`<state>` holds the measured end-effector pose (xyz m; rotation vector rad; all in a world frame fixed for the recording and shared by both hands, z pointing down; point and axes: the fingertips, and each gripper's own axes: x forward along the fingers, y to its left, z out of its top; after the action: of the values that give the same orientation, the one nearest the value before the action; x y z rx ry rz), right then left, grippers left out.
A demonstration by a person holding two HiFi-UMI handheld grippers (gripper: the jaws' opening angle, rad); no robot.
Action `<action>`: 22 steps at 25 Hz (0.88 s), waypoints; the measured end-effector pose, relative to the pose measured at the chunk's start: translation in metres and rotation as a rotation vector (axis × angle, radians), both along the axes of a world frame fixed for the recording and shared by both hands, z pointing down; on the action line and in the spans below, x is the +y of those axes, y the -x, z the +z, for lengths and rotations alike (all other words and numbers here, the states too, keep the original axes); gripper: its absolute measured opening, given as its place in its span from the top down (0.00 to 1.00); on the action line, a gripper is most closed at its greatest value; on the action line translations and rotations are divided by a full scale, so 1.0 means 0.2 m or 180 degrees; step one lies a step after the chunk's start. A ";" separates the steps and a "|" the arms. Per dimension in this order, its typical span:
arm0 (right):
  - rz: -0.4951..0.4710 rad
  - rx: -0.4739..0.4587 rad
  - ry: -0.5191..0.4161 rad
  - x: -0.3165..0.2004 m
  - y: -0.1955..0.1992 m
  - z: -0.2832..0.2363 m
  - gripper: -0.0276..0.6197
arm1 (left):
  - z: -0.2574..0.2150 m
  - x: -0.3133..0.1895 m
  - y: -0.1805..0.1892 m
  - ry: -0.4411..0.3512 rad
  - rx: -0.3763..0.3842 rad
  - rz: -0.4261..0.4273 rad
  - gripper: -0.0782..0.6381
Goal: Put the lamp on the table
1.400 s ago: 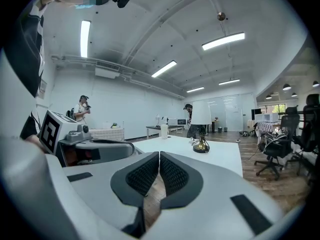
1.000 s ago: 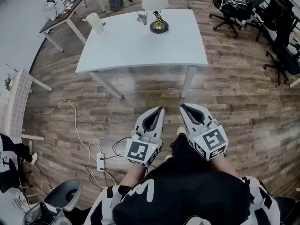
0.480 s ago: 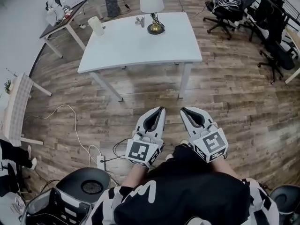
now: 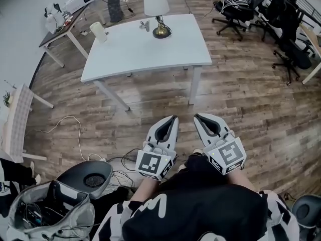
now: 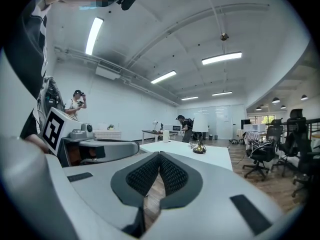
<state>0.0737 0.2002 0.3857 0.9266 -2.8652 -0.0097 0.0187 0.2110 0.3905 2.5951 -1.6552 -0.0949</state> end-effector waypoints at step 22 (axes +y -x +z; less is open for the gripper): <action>-0.0088 0.0047 0.0083 0.03 0.06 0.02 0.93 | -0.02 0.02 0.02 0.0031 -0.0037 -0.0022 0.88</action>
<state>0.0621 0.2064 0.3892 0.8782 -2.8575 0.0181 0.0139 0.2154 0.3862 2.5878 -1.6644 -0.0720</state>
